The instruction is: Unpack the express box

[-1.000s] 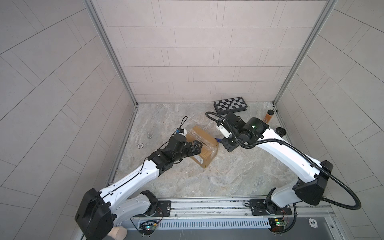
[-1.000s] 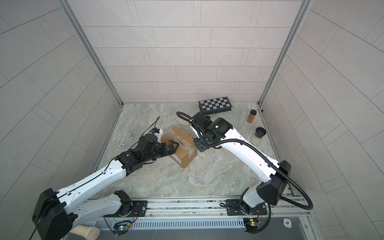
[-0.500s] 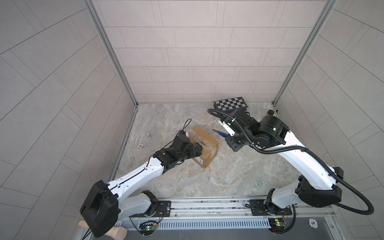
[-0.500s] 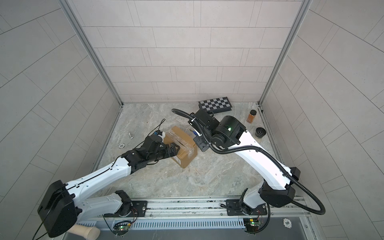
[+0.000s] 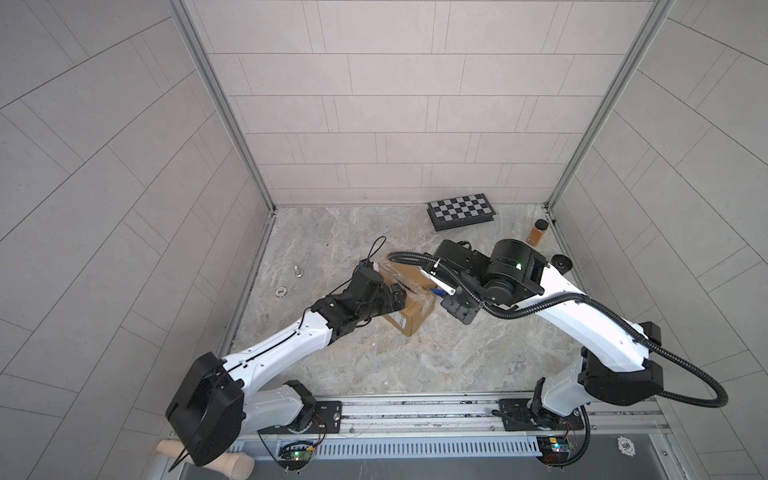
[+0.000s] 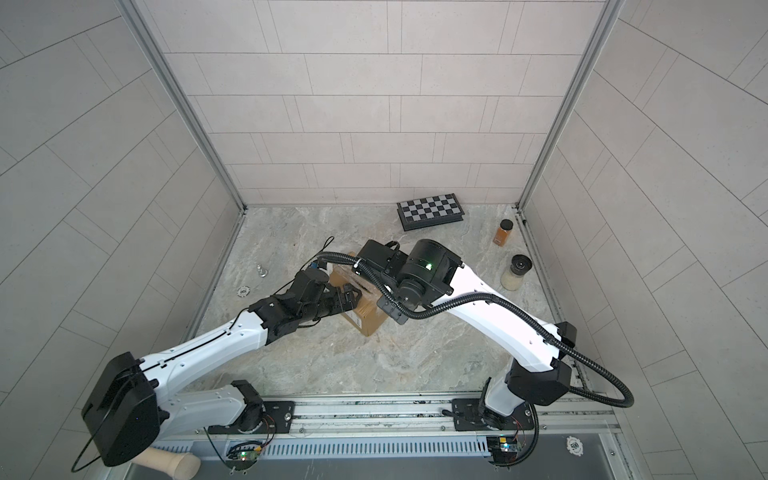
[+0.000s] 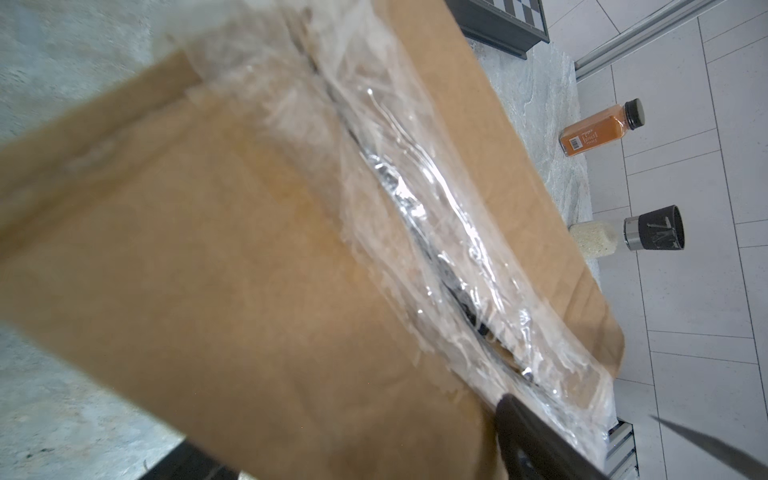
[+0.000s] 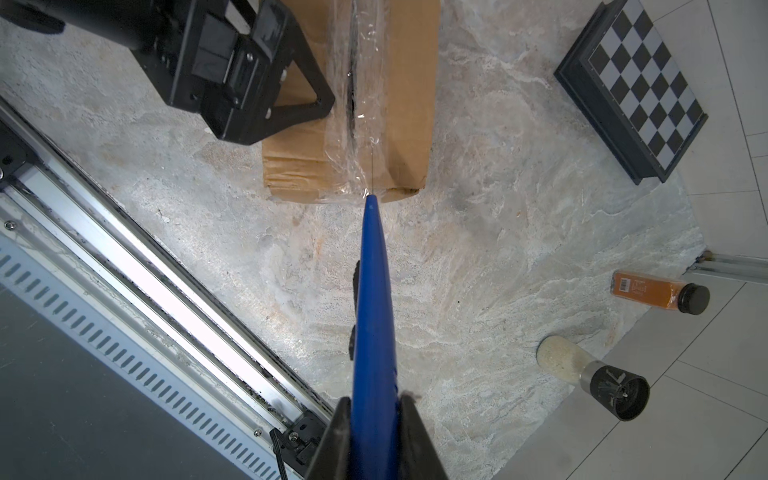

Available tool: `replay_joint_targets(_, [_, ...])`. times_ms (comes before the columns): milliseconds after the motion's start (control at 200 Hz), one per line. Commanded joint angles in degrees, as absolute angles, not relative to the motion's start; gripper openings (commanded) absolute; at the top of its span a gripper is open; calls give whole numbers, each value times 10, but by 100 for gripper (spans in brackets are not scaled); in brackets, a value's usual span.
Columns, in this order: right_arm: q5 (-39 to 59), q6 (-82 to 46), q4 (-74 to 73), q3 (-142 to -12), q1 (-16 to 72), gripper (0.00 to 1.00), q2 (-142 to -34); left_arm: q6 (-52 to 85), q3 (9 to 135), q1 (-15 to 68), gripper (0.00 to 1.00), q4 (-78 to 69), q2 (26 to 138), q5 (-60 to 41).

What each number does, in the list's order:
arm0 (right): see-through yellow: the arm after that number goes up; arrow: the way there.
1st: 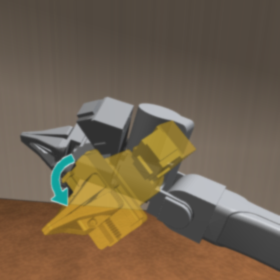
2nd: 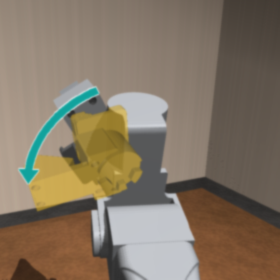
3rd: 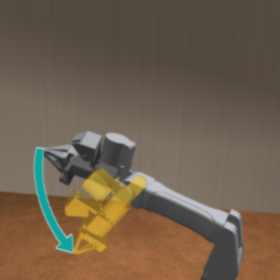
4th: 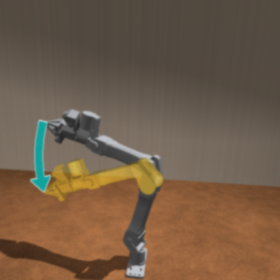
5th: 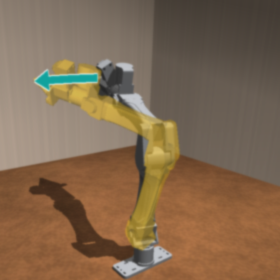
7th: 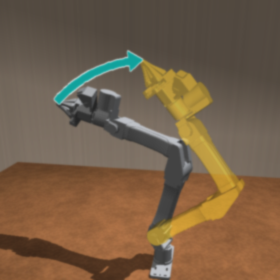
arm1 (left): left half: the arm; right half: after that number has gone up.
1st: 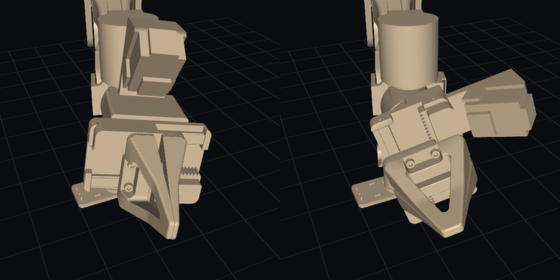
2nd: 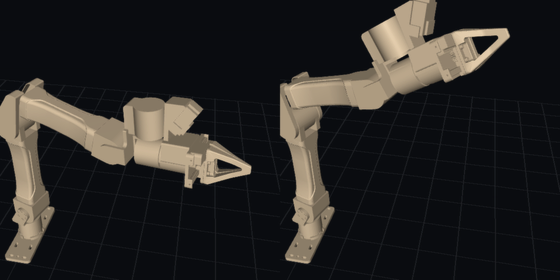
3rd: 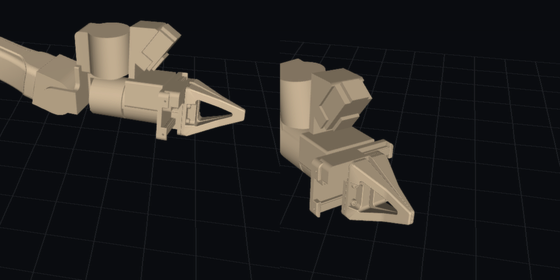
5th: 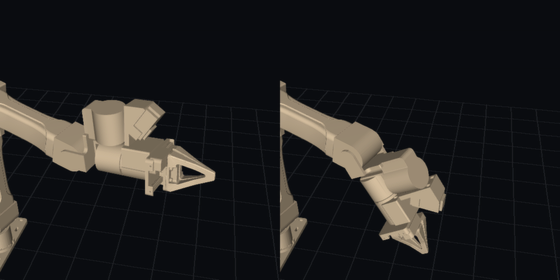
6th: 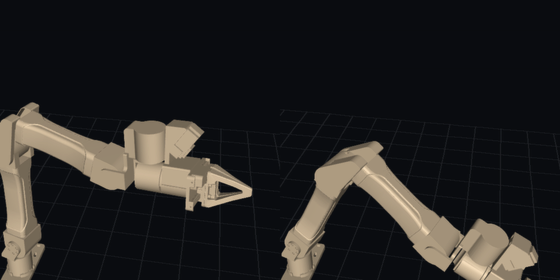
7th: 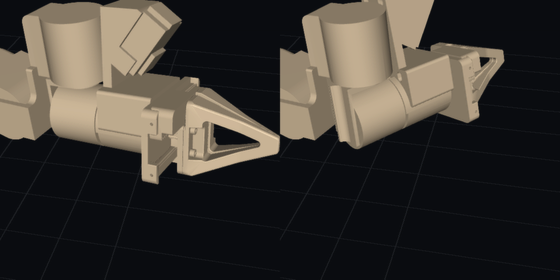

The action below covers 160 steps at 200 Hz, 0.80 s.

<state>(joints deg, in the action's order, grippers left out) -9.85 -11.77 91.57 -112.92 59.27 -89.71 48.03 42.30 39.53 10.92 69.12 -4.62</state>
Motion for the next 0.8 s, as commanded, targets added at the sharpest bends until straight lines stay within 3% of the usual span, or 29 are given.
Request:
replay_joint_targets(0, [-99,-102,931,-1130,596,0,-905,472,405,397,95,183,712,-18])
replay_joint_targets(796, [-87,-86,942,-1120,597,0,-936,477,395,397,95,165,714,-21])
